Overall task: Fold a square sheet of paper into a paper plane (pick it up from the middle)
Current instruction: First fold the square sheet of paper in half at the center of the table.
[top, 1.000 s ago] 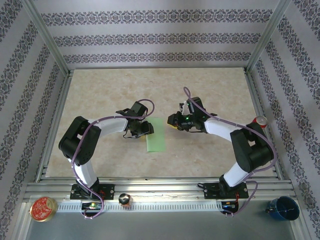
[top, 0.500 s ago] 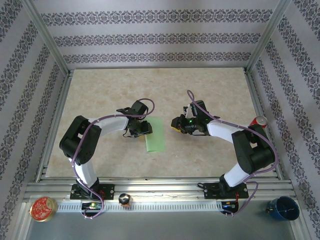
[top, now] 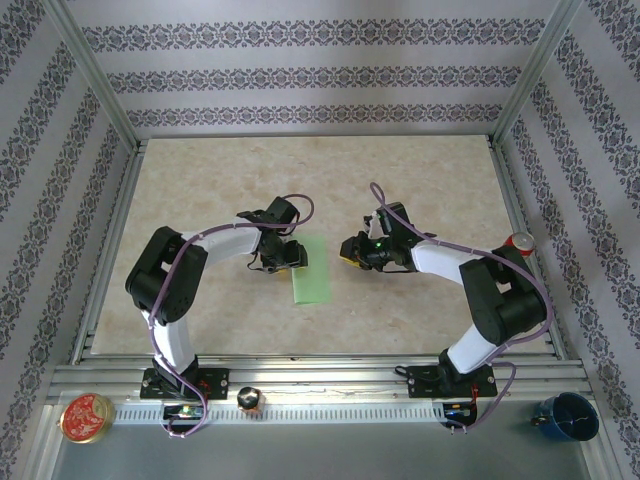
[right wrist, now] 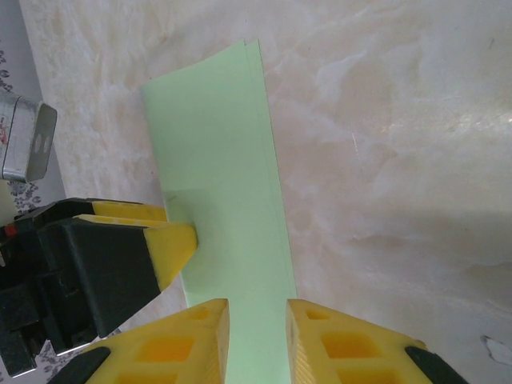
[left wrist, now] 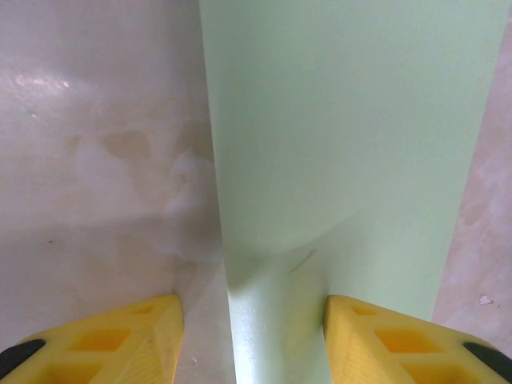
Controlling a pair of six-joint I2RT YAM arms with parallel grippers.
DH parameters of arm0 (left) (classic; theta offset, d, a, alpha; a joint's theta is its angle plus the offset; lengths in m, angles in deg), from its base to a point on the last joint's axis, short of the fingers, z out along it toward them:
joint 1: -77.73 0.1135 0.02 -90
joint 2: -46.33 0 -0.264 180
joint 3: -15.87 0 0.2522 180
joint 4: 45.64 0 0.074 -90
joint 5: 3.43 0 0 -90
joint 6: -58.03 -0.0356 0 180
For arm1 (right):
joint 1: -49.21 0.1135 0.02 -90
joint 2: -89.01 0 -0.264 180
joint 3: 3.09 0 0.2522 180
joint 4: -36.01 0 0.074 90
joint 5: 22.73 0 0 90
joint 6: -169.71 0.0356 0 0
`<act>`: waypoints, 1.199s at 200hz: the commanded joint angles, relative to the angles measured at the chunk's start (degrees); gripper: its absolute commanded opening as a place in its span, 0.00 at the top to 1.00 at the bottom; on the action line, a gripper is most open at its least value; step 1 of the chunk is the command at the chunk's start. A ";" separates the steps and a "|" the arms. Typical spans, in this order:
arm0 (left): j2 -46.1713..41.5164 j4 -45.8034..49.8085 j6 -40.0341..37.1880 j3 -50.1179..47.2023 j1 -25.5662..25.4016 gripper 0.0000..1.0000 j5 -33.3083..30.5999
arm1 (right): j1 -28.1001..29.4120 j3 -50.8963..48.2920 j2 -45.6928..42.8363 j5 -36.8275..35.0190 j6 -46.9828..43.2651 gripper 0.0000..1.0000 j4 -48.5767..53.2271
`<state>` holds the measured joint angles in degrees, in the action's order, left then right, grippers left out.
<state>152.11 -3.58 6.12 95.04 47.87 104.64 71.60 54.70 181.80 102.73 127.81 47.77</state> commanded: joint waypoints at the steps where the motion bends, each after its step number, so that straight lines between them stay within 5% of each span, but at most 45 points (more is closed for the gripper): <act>1: 2.91 0.44 -2.53 0.80 0.25 0.50 1.86 | 0.72 1.06 0.98 0.66 0.35 0.73 -0.46; 240: 6.43 5.13 -3.84 4.36 -1.68 0.46 -5.48 | 2.04 1.28 0.28 -0.57 -0.48 0.71 0.94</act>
<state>154.84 1.33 4.17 99.28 47.19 103.15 73.11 55.25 182.20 102.69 127.79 48.23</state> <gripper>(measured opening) 0.545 0.292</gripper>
